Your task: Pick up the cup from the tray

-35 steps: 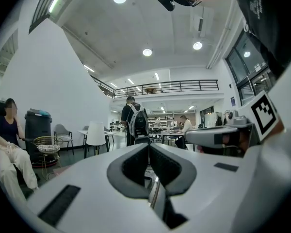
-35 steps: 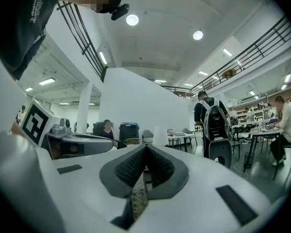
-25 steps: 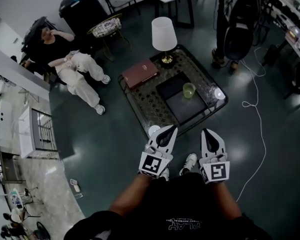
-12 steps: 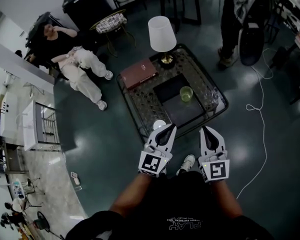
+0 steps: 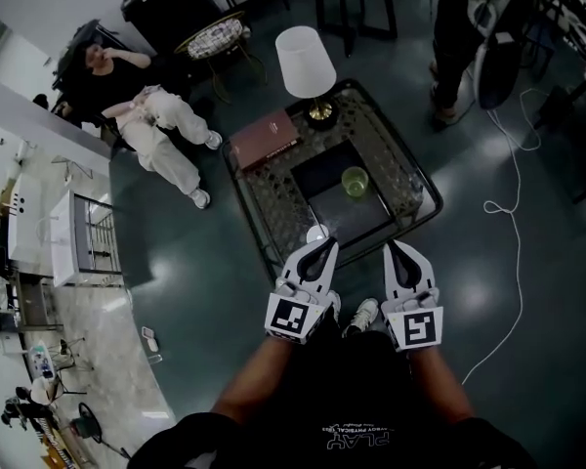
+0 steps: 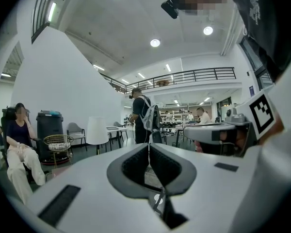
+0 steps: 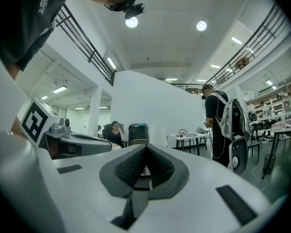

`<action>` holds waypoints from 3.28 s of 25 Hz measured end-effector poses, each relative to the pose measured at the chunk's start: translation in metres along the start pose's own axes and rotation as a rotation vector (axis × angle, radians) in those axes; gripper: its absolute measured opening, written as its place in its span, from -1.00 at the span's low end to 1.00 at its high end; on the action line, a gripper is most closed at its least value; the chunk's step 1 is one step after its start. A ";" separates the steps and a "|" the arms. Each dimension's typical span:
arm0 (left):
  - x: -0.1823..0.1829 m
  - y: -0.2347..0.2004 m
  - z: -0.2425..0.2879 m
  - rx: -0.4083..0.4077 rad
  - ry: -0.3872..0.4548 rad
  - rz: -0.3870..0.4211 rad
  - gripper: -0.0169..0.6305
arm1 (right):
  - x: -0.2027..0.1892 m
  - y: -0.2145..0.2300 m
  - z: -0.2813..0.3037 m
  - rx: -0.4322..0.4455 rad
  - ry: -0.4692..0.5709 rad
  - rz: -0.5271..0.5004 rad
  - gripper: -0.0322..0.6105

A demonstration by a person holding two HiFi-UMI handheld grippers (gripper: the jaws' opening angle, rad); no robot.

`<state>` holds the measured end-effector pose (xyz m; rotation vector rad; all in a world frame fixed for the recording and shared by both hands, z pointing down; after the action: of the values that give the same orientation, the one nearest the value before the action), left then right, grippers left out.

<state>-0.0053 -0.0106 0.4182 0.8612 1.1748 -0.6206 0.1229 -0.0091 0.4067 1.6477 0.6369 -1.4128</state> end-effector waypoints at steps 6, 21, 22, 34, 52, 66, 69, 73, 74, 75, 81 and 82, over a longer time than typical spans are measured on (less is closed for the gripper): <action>-0.007 -0.003 0.012 -0.002 -0.010 0.003 -0.91 | -0.007 0.009 0.011 0.005 -0.006 -0.007 -0.90; -0.026 -0.052 0.072 -0.058 0.016 -0.032 -0.91 | -0.003 0.032 0.078 -0.054 -0.080 -0.059 -0.90; -0.028 -0.056 0.077 -0.063 0.017 -0.035 -0.91 | -0.005 0.034 0.084 -0.059 -0.085 -0.060 -0.90; -0.055 -0.090 0.117 -0.146 0.003 -0.057 -0.91 | -0.024 0.051 0.132 -0.116 -0.126 -0.060 -0.90; -0.073 -0.078 0.150 -0.142 -0.051 -0.077 -0.91 | -0.034 0.083 0.165 -0.023 -0.175 -0.040 -0.90; -0.124 -0.052 0.154 -0.189 -0.154 -0.047 -0.69 | -0.059 0.094 0.153 -0.057 -0.223 -0.012 -0.90; -0.142 -0.047 0.159 -0.182 -0.191 -0.045 -0.40 | -0.063 0.099 0.150 -0.074 -0.214 0.008 -0.90; -0.162 -0.042 0.166 -0.165 -0.232 -0.044 0.00 | -0.068 0.104 0.146 -0.084 -0.237 0.014 -0.90; -0.167 -0.040 0.167 -0.162 -0.243 -0.042 0.06 | -0.070 0.105 0.145 -0.084 -0.227 0.023 -0.90; -0.173 -0.039 0.169 -0.162 -0.254 -0.040 0.10 | -0.071 0.106 0.145 -0.086 -0.219 0.031 -0.90; -0.209 -0.031 0.188 -0.169 -0.316 -0.028 0.23 | -0.083 0.114 0.152 -0.096 -0.234 0.046 -0.90; -0.214 -0.030 0.191 -0.167 -0.325 -0.026 0.25 | -0.088 0.115 0.151 -0.095 -0.250 0.043 -0.90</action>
<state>0.0094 -0.1909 0.6429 0.5786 0.9293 -0.6463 0.1170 -0.1835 0.5229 1.3751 0.5133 -1.5037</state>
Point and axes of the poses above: the fingertips, and each gripper's own axes: z forward along the fingers, y to its right, x out of its top, the point moved 3 cm from there along -z, backward along the fingers, and after that the axes turned 13 degrees about z, right-handed, at the moved point
